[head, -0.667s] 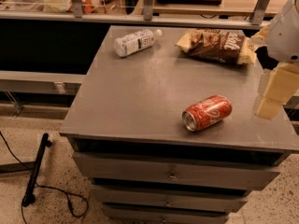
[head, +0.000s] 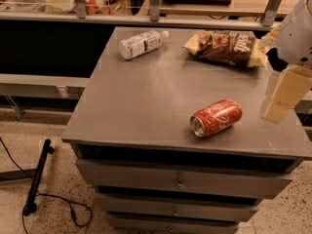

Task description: Move blue plastic bottle near brown chip bag

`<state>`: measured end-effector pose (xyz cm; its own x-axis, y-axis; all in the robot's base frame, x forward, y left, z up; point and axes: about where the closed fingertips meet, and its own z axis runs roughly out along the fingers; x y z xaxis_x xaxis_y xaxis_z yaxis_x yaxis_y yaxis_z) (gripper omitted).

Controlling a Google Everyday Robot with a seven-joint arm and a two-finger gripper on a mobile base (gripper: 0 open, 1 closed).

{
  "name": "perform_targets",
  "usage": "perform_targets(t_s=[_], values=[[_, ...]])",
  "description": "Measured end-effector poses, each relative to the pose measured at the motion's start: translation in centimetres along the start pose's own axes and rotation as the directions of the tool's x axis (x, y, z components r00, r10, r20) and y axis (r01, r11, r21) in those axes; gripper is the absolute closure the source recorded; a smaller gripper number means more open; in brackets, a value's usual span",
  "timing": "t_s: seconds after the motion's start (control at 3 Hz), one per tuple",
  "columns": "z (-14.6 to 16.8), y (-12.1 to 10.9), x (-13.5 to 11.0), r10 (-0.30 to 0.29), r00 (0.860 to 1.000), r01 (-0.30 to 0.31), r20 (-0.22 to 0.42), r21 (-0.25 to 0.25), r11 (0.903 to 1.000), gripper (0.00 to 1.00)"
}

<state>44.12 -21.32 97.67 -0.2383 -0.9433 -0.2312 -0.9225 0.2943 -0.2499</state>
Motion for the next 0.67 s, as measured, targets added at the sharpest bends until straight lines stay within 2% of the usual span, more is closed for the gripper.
perform_targets(t_s=[0.33, 0.67], values=[[1.1, 0.2, -0.9, 0.053, 0.995, -0.053, 0.083, -0.002, 0.9986, 0.00], [2.4, 0.4, -3.3, 0.093, 0.973, -0.099, 0.209, 0.016, 0.9950, 0.00]])
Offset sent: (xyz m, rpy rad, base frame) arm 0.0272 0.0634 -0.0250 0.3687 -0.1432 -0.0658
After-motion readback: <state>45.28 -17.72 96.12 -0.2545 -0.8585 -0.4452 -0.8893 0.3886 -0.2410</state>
